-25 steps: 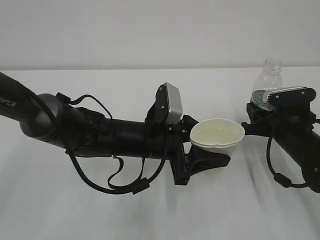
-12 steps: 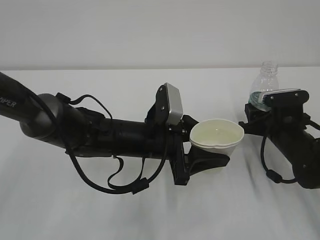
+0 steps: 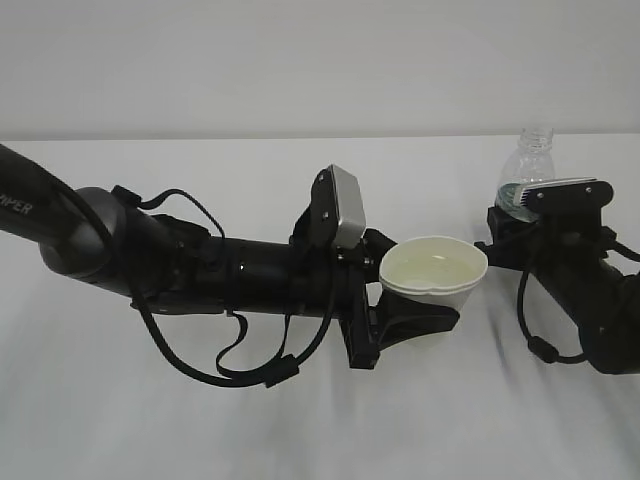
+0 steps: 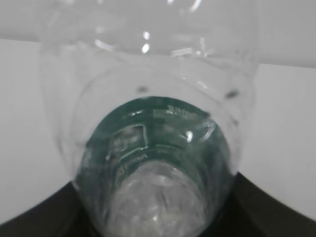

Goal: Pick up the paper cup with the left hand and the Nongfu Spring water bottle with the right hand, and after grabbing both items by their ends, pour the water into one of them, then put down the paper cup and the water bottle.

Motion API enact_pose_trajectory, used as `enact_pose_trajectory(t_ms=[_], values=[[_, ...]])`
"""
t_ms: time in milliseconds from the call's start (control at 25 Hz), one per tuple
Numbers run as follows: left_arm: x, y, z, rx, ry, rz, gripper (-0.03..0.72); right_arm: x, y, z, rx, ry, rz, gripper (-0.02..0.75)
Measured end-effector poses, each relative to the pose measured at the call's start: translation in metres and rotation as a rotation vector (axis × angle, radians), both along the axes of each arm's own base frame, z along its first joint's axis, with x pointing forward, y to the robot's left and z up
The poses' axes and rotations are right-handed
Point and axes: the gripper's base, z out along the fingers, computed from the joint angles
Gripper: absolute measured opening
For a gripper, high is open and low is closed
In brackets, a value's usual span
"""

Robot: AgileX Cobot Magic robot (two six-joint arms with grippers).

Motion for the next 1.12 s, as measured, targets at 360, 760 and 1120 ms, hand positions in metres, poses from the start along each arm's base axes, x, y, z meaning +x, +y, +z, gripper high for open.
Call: enact_pose_trajectory(t_ms=[360,760,1120], values=[[0.0,0.0,0.0,0.0,0.0,0.0,0.45,0.001,0.0,-0.004,0.017,-0.014,-0.01,0.437],[0.0,0.0,0.0,0.0,0.0,0.0,0.45,0.001,0.0,-0.006,0.018,-0.009,-0.007,0.538],[0.004,0.0,0.001,-0.009,0.016,0.049,0.45,-0.017,-0.002,0.008,0.017,-0.002,-0.006,0.543]])
